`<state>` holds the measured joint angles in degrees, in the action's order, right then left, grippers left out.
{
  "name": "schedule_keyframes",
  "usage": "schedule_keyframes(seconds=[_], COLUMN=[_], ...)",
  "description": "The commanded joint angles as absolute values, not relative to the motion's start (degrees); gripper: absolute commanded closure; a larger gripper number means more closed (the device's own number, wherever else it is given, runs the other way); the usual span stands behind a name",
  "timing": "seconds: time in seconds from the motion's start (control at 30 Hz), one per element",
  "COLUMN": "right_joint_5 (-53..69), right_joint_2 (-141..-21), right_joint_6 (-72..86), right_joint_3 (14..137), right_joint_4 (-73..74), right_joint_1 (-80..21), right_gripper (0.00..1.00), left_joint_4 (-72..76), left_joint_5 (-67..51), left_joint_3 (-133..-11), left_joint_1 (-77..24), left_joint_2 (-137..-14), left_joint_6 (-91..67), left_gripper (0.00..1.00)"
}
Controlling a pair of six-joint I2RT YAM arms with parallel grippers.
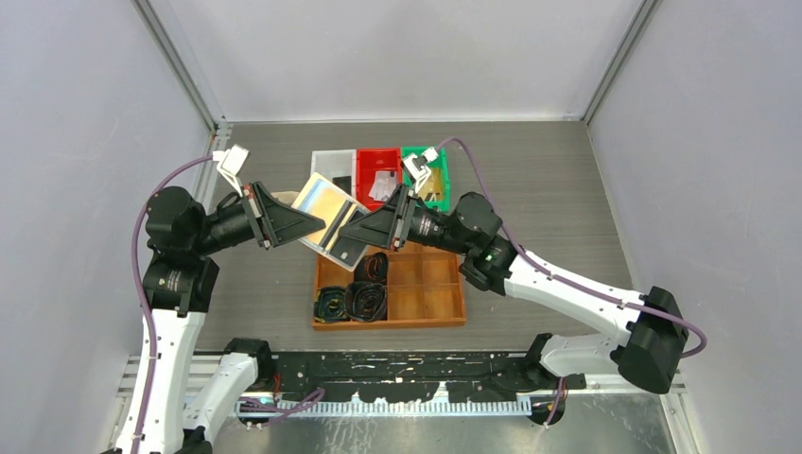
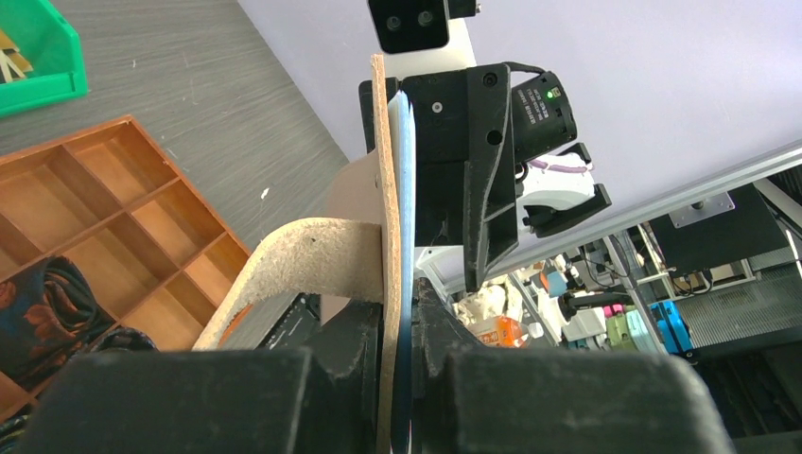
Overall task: Take the credit cards out of the card holder
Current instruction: Remove the credit card from the card holder.
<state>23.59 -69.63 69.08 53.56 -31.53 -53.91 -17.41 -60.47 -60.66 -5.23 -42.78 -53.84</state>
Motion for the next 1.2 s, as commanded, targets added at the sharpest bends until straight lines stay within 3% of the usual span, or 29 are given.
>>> schedule_keyframes(seconds=[0.0, 0.13, 0.43, 0.77, 0.9, 1.17], right_joint_5=[25.23, 25.16, 23.36, 19.53, 20.01, 21.58], right_joint_2=[-71.06, -71.98, -71.24, -64.72, -65.13, -68.4], right_joint_6=[69.18, 69.37, 68.43, 66.79, 66.8, 66.84], right_joint_3=[57.56, 58.15, 57.26, 48.39, 48.87, 51.46], right_joint_4=[-36.84, -37.47, -35.28, -34.61, -34.66, -36.04], right_joint_1=[-54.3, -54.35, -54.37, -54.4, -54.48, -54.93], right_gripper=[0.57, 0.62, 0.98, 0.99, 0.99, 0.99], left_joint_4=[-14.36, -14.41, -14.35, -14.7, -15.0, -15.11], left_joint_5=[-61.68, -61.95, -62.24, -61.24, -60.57, -60.32], left_joint_3=[-62.55, -62.37, -62.41, -63.37, -63.34, -63.71], left_joint_1=[-5.47, -5.45, -5.46, -5.45, -5.5, -5.47], left_joint_2=[-42.29, -42.26, -42.13, -42.28, -42.43, -42.45], left_joint_6=[-54.45, -54.41, -54.23, -54.01, -54.2, -54.4], left_gripper=[1.0, 1.0, 1.0, 0.97, 0.92, 0.89])
